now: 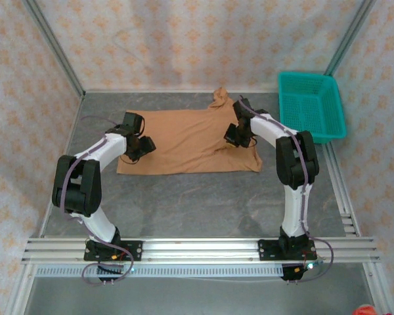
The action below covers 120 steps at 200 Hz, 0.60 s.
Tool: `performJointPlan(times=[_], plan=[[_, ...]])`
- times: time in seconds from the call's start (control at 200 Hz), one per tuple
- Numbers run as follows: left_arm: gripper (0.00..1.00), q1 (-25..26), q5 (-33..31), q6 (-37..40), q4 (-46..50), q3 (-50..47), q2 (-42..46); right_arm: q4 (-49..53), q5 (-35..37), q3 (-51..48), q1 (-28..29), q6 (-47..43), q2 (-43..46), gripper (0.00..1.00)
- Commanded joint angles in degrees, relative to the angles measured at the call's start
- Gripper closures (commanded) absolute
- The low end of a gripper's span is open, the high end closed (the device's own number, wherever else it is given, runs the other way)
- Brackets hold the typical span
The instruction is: Fold the inside-out t-shirt
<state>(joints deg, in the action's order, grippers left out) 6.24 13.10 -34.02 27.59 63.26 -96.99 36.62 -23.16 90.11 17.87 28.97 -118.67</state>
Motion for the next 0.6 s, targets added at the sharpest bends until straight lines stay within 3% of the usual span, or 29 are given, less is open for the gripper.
performJointPlan(times=[0.0,0.23,0.33,0.455,0.595], plan=[[0.44,-0.45,-0.41,0.27,0.93,1.56,0.00,0.45,-2.40,4.25,0.74,2.05,-0.27,1.00],[0.45,-0.46,-0.18,1.25,3.87,3.81,-0.84,3.06,-10.78,21.92,0.62,4.31,-13.34,0.95],[0.45,-0.48,-0.42,1.72,5.23,4.06,0.40,7.36,-15.64,35.32,0.98,4.30,-21.45,0.76],[0.44,-0.44,-1.37,2.20,6.46,3.20,2.87,11.81,-16.23,44.89,1.17,2.86,-24.37,0.51],[0.44,-0.44,-0.76,1.91,6.73,2.78,4.47,17.84,-11.64,43.41,1.22,-1.66,-19.26,0.44]])
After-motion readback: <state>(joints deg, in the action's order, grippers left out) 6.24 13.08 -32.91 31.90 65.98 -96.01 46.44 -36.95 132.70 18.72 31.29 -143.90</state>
